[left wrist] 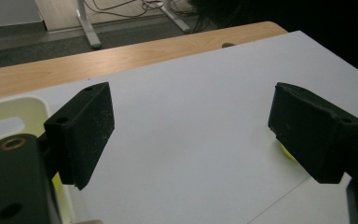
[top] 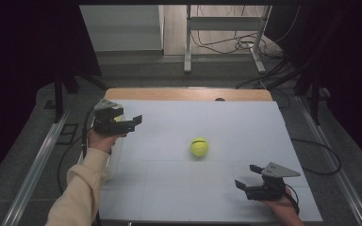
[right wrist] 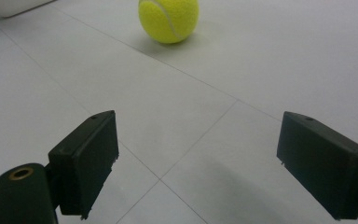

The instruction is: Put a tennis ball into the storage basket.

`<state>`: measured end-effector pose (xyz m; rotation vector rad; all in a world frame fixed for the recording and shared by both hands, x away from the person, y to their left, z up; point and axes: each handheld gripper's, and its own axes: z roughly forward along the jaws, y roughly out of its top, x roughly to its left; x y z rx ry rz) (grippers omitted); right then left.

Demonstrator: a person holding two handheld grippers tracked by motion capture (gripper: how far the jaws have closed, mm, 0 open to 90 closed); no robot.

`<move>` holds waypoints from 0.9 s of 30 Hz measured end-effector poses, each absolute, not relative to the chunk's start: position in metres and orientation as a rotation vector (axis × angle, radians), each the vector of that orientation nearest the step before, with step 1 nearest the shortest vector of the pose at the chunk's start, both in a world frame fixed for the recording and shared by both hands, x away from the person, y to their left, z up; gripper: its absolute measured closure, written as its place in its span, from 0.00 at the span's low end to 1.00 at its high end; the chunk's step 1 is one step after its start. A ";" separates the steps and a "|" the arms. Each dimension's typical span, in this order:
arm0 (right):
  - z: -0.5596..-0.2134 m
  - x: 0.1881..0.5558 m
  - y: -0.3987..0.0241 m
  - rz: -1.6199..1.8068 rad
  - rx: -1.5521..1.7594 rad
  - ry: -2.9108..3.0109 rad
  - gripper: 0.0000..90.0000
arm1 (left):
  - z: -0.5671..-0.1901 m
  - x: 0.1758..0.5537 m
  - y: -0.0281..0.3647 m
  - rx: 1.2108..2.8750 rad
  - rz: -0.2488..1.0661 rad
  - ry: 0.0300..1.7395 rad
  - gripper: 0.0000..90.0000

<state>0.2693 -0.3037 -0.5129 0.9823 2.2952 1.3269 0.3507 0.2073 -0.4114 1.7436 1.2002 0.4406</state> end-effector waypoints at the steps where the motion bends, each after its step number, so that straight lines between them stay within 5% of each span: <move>1: -0.513 0.269 -0.304 1.327 0.977 2.298 0.14 | -0.411 0.350 0.206 1.743 0.437 1.192 0.17; 27: -0.512 0.269 -0.302 1.330 0.972 2.297 0.14 | -0.407 0.334 0.170 1.781 0.366 1.057 0.17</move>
